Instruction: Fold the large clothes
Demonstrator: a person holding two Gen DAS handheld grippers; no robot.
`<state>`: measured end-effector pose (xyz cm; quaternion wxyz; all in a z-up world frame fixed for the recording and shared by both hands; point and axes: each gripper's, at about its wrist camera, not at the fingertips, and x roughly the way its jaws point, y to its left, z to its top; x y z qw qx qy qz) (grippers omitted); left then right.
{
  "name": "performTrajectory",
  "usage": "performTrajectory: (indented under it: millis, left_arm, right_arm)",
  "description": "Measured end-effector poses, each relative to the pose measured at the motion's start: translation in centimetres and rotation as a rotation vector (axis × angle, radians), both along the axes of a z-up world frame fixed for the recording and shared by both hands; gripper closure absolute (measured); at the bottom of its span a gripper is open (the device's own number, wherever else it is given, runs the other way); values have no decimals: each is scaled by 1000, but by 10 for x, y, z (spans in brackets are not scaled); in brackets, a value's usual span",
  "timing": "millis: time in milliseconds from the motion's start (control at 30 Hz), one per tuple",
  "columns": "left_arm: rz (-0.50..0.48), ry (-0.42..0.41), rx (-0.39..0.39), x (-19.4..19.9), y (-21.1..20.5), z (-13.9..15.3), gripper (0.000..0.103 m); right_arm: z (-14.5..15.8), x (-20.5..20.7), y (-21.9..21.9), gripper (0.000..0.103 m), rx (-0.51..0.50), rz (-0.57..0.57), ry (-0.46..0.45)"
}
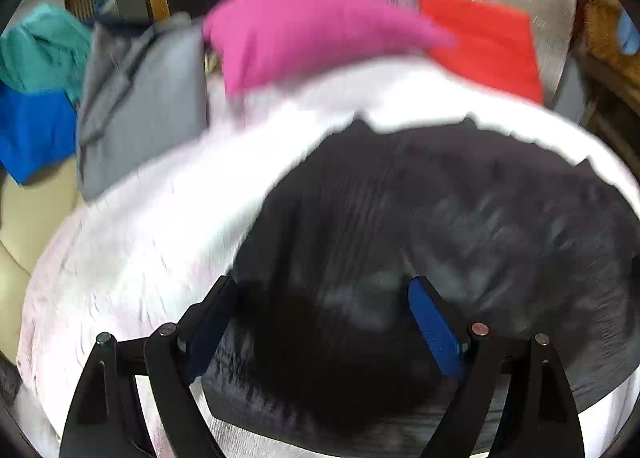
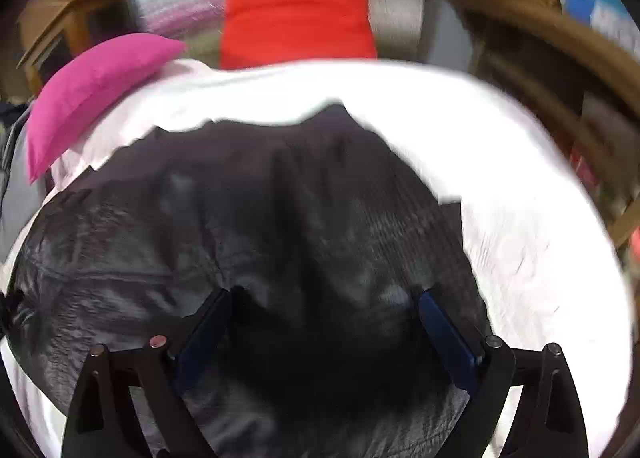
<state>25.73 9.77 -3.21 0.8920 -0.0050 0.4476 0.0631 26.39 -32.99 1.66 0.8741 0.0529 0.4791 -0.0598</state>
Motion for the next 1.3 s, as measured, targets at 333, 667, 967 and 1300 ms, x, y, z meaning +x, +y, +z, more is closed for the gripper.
performTrajectory:
  millis: [333,667,967,1300]
  left_arm:
    - [-26,24,9,5,1,1,14]
    - [-110,50,-203,56,54,29,14]
    - [-172,190,-455,92,71,-1,14]
    - [-186,216,-390,103,50,-14,71]
  right_arm:
    - [7,3,1,7,9,10,-2]
    - [37,41,-66,6,150,-27,-42]
    - [-5,50,-125,7,465,-37,39]
    - [-4,66,-79,86,311,125,95]
